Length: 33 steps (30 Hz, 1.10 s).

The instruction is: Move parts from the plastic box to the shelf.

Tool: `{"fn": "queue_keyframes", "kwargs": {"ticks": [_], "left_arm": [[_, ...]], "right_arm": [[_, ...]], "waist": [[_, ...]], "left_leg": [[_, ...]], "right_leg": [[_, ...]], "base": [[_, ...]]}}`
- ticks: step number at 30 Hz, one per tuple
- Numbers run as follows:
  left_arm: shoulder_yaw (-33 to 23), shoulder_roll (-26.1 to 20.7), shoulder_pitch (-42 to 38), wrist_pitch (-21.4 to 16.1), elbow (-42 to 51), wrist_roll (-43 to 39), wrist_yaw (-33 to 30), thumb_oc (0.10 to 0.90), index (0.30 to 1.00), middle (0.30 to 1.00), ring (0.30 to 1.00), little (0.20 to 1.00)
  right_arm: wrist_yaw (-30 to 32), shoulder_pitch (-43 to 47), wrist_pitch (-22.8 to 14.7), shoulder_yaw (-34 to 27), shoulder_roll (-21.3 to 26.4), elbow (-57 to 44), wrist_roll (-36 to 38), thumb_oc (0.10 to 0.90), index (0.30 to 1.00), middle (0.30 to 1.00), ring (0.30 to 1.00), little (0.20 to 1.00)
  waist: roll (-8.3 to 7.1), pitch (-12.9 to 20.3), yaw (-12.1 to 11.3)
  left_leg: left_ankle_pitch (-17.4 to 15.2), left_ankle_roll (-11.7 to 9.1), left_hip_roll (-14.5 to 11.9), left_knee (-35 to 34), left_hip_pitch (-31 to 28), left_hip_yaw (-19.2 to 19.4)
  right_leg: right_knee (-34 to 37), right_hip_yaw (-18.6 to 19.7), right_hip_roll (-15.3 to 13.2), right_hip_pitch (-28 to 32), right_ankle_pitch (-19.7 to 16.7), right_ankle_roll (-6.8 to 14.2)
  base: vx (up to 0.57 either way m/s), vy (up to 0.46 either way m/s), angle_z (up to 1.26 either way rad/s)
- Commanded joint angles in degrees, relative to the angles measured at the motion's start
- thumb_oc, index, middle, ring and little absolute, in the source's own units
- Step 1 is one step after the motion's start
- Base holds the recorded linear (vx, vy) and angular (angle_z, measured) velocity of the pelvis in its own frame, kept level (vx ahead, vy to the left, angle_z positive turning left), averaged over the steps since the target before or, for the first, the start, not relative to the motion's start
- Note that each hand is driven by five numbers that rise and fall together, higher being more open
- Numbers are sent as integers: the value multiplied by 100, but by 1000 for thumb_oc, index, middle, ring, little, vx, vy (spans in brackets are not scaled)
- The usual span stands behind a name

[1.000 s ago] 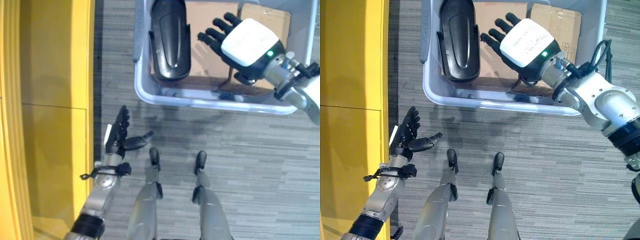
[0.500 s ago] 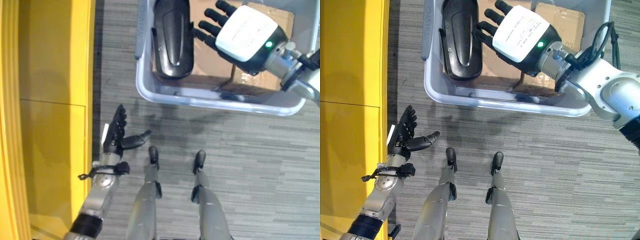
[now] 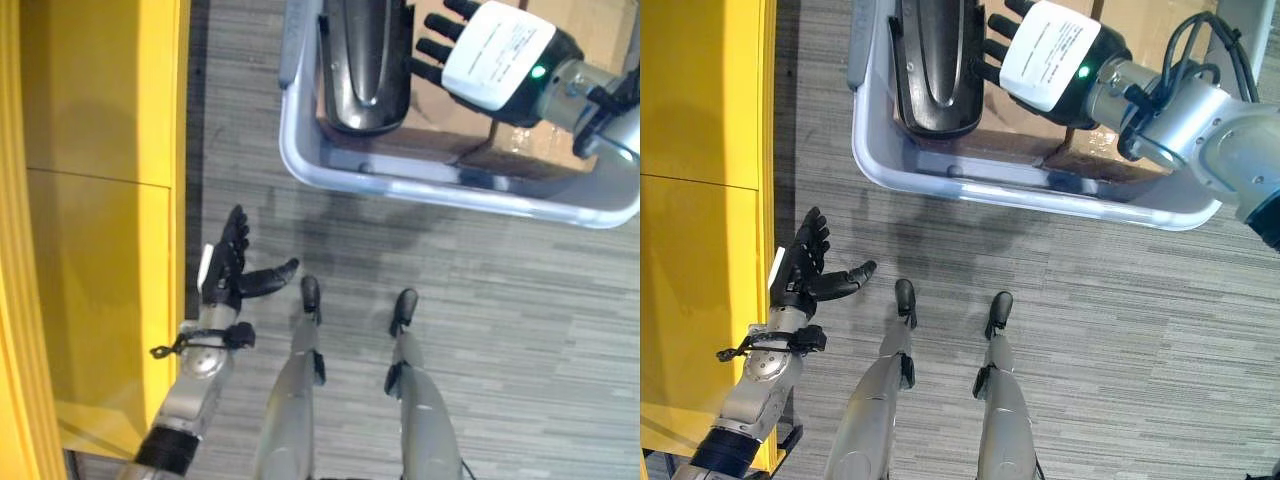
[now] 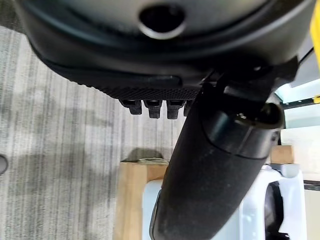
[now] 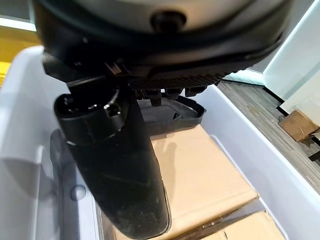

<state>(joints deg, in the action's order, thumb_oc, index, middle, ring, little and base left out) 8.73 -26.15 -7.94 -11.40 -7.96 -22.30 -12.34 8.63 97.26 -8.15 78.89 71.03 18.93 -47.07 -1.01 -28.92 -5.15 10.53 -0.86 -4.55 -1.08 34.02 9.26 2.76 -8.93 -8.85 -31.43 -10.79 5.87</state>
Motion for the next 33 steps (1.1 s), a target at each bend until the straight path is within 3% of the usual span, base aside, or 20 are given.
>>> {"fn": "queue_keyframes", "kwargs": {"ticks": [1, 8, 15, 26, 33], "left_arm": [[-133, -511, 242, -537, 668, -96, -119, 900, 1000, 1000, 1000, 1000], [-128, -694, 340, -579, 776, -137, -130, 900, 1000, 1000, 1000, 1000], [-169, -672, 365, -543, 838, -145, -183, 900, 1000, 1000, 1000, 1000], [-125, -508, 262, -515, 825, -102, -284, 900, 1000, 1000, 1000, 1000], [-73, -442, 246, -519, 784, -125, -289, 900, 1000, 1000, 1000, 1000]], "right_arm": [[323, 931, 276, 133, 185, 37, -72, 900, 1000, 1000, 1000, 1000], [335, 1023, 353, 133, 48, 483, -281, 900, 1000, 1000, 1000, 1000], [409, 1298, 464, 133, 141, 202, -313, 900, 1000, 1000, 1000, 1000], [511, 1276, 580, 133, 268, -30, -149, 900, 1000, 1000, 1000, 1000], [154, 712, 345, 133, 190, -181, -283, 900, 1000, 1000, 1000, 1000]], "waist": [[-262, 156, -134], [-406, 161, -243], [-489, 133, -232], [-486, 107, -217], [-488, 69, -264]], "left_leg": [[-168, -416, -173, 252, -56, -363], [-178, -373, -133, 270, 213, -453], [-232, -331, -71, 314, 329, -567], [-318, -232, 31, 216, 152, -664], [-321, -203, 75, 202, 55, -734]], "right_leg": [[-831, 6, -290, 257, 434, 249], [-931, 6, -293, -32, 468, 254], [-1014, -32, -288, -100, 537, 260], [-920, 31, -273, 65, 464, 302], [-856, 37, -285, 215, 481, 298]], "base": [[0, 0, 0], [27, -9, 0], [37, 3, 4], [20, 23, 4], [0, 0, 0]]}}
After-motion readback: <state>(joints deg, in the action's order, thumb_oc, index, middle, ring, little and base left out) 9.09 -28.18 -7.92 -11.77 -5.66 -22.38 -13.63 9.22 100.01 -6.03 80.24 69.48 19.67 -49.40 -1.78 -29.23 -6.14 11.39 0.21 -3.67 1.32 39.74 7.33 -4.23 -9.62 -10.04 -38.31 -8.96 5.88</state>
